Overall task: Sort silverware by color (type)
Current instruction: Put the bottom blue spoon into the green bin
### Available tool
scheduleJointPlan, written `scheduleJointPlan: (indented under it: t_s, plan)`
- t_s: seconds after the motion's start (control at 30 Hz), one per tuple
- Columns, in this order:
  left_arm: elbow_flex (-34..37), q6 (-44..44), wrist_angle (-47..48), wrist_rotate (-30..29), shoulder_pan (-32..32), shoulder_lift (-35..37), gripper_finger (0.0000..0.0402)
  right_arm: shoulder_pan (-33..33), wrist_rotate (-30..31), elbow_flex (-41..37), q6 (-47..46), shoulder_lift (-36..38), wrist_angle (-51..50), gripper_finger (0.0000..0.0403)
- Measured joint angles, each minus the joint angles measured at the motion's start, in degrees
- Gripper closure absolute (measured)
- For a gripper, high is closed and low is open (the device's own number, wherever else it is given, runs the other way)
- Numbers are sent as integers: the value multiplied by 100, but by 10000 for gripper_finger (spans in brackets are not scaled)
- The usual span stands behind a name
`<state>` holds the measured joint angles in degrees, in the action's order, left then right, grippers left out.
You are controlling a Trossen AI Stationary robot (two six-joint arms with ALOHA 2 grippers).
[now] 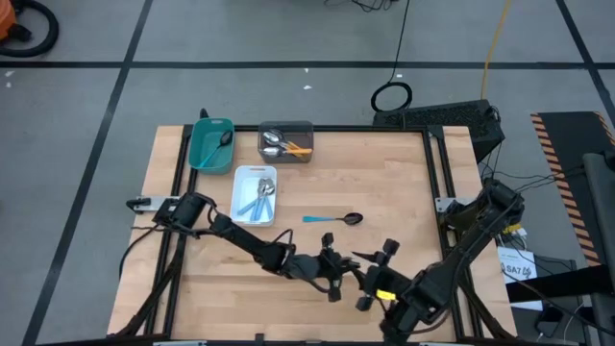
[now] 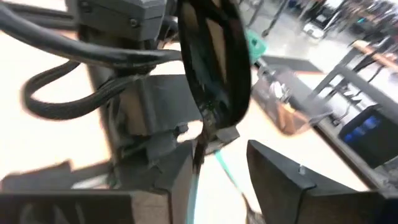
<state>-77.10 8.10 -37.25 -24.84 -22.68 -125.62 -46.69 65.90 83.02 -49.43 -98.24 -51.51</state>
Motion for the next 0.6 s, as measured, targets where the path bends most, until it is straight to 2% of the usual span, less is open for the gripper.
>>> scheduleJointPlan:
  t_s: [0.17, 0.4, 0.6]
  plan:
    - [-335, 15, 1139, 166, 1, 0, 400, -302, -253, 0, -355, 182, -515, 253]
    - [-1463, 256, 3922, 263, -30, 0, 400, -585, -175, 0, -1066, 186, -1089, 251]
    - [-1936, 230, 4583, 247, -163, 7, 400, -697, -397, 0, -1112, 188, -1121, 250]
